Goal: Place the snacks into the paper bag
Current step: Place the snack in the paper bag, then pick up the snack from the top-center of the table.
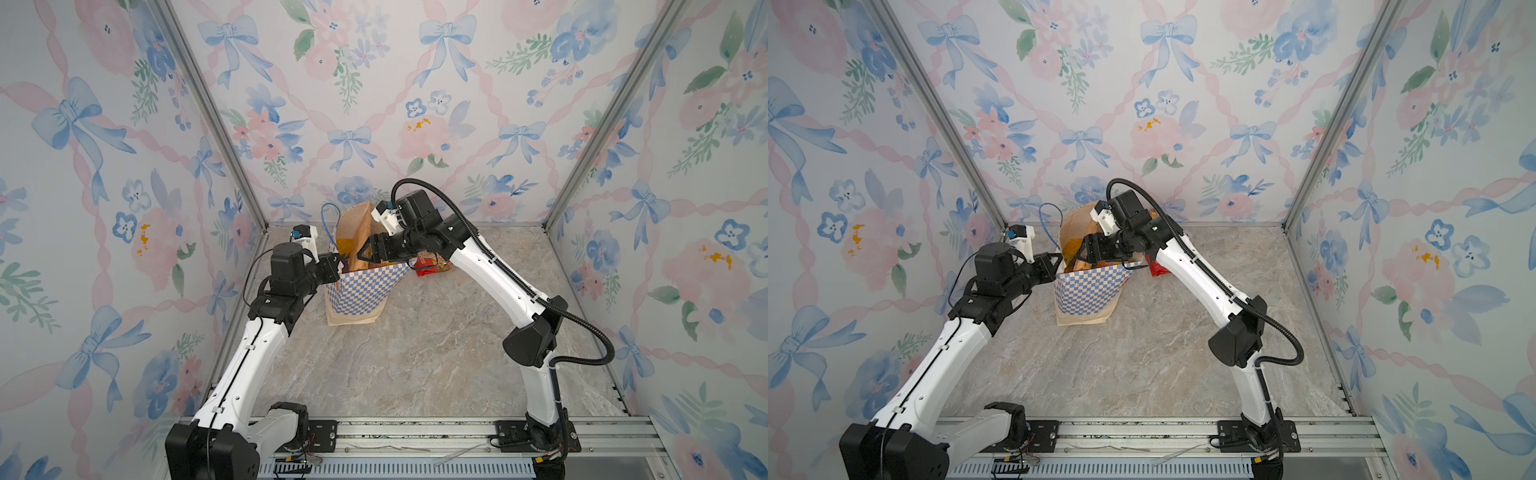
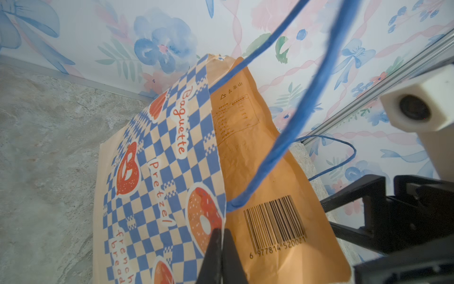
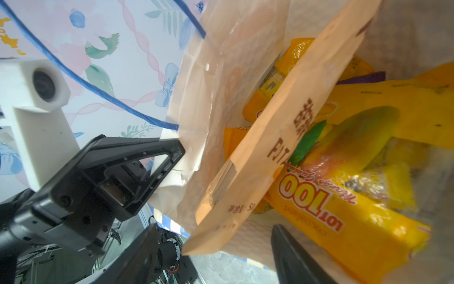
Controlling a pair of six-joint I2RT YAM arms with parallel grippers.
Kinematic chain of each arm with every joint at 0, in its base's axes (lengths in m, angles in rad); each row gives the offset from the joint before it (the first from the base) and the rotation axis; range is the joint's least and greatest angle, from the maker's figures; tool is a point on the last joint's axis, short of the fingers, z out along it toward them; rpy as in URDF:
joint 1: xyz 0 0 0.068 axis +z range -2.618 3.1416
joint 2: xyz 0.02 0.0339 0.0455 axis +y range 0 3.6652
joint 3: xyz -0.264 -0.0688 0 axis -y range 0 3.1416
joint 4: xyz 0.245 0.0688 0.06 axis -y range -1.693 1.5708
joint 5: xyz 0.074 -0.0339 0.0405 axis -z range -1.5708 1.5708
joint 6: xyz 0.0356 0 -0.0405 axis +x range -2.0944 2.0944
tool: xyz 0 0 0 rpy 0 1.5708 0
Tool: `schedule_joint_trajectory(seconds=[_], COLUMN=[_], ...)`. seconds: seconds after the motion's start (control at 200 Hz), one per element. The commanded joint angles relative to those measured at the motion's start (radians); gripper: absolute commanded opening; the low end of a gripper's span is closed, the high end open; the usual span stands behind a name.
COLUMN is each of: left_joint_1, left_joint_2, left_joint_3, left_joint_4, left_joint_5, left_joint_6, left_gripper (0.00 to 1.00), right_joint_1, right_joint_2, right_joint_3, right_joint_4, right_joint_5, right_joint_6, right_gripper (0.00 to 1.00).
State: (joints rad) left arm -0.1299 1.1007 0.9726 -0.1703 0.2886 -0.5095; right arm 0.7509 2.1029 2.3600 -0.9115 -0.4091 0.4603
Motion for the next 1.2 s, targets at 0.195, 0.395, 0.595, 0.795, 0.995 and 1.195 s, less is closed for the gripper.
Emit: schedule_joint_trajectory(seconds=[0.195, 0.395, 0.595, 0.795, 0.995, 1.195], left_joint_1=[0.01, 0.012, 0.013, 0.015, 0.023, 0.025], left_joint_2=[-0.027, -0.02, -0.015, -0.023, -0.033, -0.036], left_joint_3=[-0.002, 0.002, 0.006, 0.008, 0.001, -0.001], left_joint_4=[0.017, 0.017, 0.016, 0.017, 0.012, 0.009], left_joint_5=[0.014, 0.015, 0.017, 0.018, 0.012, 0.011], left_joint_6=[0.005, 0.006, 0.005, 0.006, 0.005, 0.002], left_gripper=[0.0, 0.0, 0.0, 0.0, 0.0, 0.0], right_joint_1=[-0.035, -0.039, -0.093, -0.257, -0.474, -0.628], right_joint_2=[0.052, 0.003, -0.135, -0.28, -0.364, -0.267], right_joint_3=[0.074, 0.148, 0.074, -0.137, -0.345, -0.383], right_joint_4=[-0.127, -0.148, -0.142, -0.096, 0.015, 0.049], right_joint_5=[0.038, -0.023, 0.009, 0.055, 0.013, -0.051], right_joint_6=[-0.068, -0.099, -0.121, -0.107, -0.071, -0.104], right_gripper=[0.73, 0.76, 0.8, 0.91, 0.99, 0.97])
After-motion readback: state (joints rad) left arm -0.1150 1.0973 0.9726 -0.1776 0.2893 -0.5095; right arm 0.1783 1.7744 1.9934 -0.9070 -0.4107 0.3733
